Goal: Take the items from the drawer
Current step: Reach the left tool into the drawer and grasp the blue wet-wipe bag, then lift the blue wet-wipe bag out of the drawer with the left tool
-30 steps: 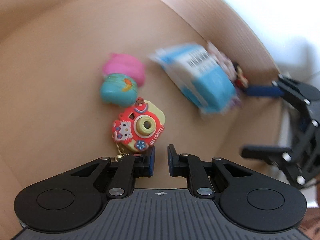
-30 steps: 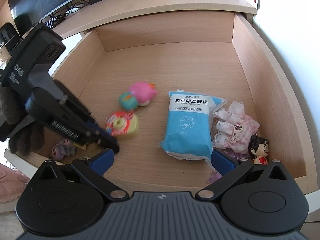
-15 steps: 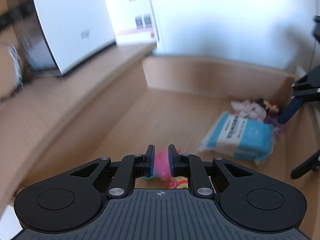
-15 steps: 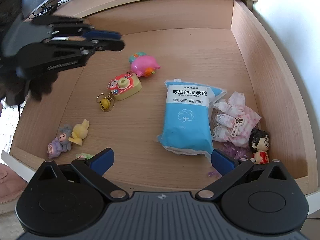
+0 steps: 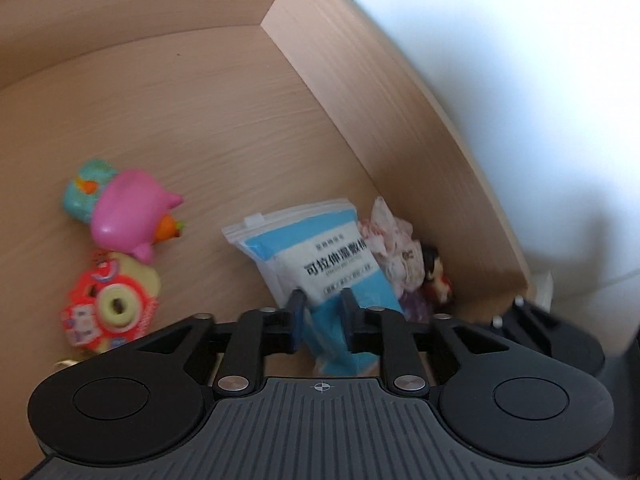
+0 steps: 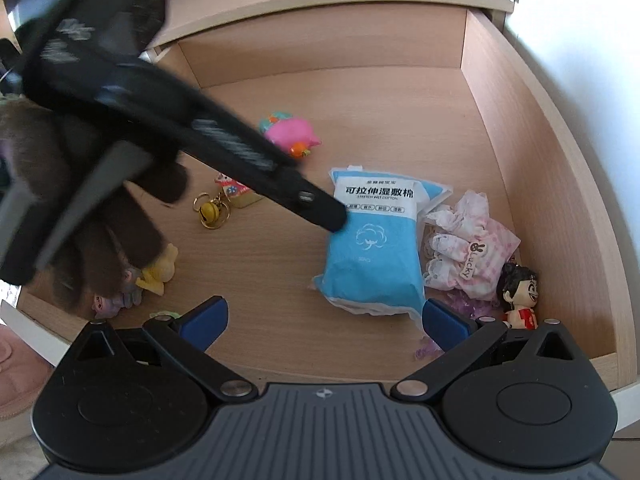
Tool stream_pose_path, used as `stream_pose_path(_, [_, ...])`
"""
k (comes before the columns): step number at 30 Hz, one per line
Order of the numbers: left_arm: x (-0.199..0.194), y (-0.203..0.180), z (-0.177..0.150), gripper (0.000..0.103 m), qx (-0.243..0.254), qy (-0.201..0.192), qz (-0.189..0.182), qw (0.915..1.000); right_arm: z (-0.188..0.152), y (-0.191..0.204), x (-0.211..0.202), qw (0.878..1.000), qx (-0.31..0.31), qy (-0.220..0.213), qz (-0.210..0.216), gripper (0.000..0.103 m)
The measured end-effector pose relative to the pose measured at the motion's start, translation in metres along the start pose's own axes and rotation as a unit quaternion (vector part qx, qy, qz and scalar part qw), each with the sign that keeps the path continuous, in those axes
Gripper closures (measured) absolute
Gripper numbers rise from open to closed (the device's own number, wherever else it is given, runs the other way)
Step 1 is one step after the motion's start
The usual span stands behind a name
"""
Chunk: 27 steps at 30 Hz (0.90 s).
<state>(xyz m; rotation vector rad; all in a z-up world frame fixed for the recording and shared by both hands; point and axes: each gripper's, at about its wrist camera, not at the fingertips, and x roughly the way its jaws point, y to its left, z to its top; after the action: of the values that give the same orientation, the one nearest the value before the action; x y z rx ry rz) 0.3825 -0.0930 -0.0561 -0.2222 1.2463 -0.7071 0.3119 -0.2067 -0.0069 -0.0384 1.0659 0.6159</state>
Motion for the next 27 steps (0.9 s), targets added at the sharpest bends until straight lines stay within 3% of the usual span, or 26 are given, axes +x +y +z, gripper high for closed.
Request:
stream_pose_path(7, [0.015, -0.012, 0.008, 0.048, 0.005, 0.008, 0.003, 0.9999, -0.011, 0.001, -0.008, 1.000, -0.007, -0.019, 0.011, 0.000])
stream_pose_path(8, [0.016, -0.014, 0.008, 0.047, 0.008, 0.012, 0.008, 0.9999, -0.013, 0.001, -0.009, 1.000, -0.007, -0.022, 0.008, 0.000])
stream_pose_path(9, [0.017, -0.015, 0.008, 0.046, -0.020, -0.009, 0.022, 0.9995, -0.015, 0.000, -0.011, 1.000, -0.007, -0.025, 0.008, 0.000])
stream_pose_path(11, [0.019, -0.016, 0.008, 0.043, -0.008, -0.008, 0.025, 0.9996, -0.018, 0.001, -0.013, 0.999, -0.009, -0.032, 0.009, 0.000])
stream_pose_path(14, [0.028, -0.014, 0.011, 0.026, -0.001, -0.003, 0.033, 0.9995, -0.011, 0.013, -0.008, 0.999, -0.010, -0.032, 0.011, 0.000])
stream_pose_path(20, [0.036, -0.027, 0.011, 0.030, 0.042, -0.012, 0.047, 0.9979, -0.015, 0.016, -0.012, 0.999, -0.012, -0.029, 0.010, 0.000])
stream_pose_path(24, [0.029, -0.018, 0.007, 0.040, 0.045, -0.021, 0.028, 0.9984, -0.016, 0.021, -0.013, 1.000, -0.011, -0.018, -0.001, 0.000])
stream_pose_path(27, [0.000, -0.002, -0.006, 0.042, 0.047, -0.046, 0.012, 0.9978, -0.014, 0.024, -0.012, 1.000, -0.008, 0.000, -0.011, 0.000])
